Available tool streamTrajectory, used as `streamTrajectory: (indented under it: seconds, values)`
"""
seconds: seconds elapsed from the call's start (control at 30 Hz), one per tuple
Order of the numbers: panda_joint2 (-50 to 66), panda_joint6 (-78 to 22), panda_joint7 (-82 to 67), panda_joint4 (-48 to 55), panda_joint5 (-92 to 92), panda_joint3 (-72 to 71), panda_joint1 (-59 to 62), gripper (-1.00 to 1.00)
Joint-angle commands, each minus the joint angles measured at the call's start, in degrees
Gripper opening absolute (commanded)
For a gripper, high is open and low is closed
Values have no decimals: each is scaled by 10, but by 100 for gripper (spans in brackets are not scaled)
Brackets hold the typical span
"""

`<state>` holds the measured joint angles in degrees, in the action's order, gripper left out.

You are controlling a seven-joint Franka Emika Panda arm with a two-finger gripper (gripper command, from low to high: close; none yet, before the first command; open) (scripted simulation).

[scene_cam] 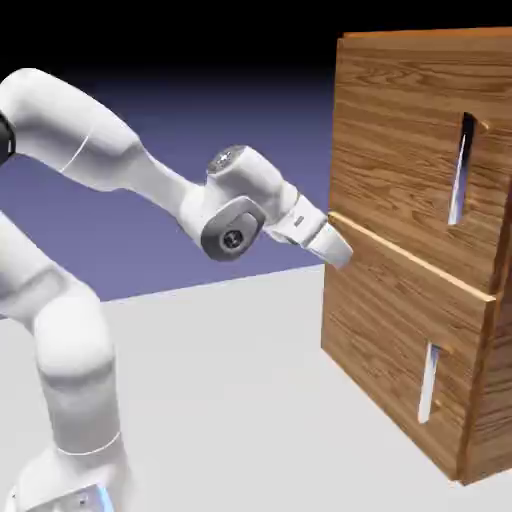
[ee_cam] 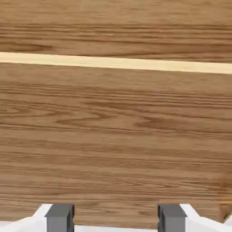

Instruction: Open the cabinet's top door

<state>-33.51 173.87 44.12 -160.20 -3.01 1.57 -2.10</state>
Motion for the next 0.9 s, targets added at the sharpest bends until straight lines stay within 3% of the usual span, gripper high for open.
streamTrajectory:
  seconds: [0.0,0.87]
  values:
    - [-7,-1,14,7,-25,13,-12,0]
    - [-190,-32,372,178,-673,351,-317,0]
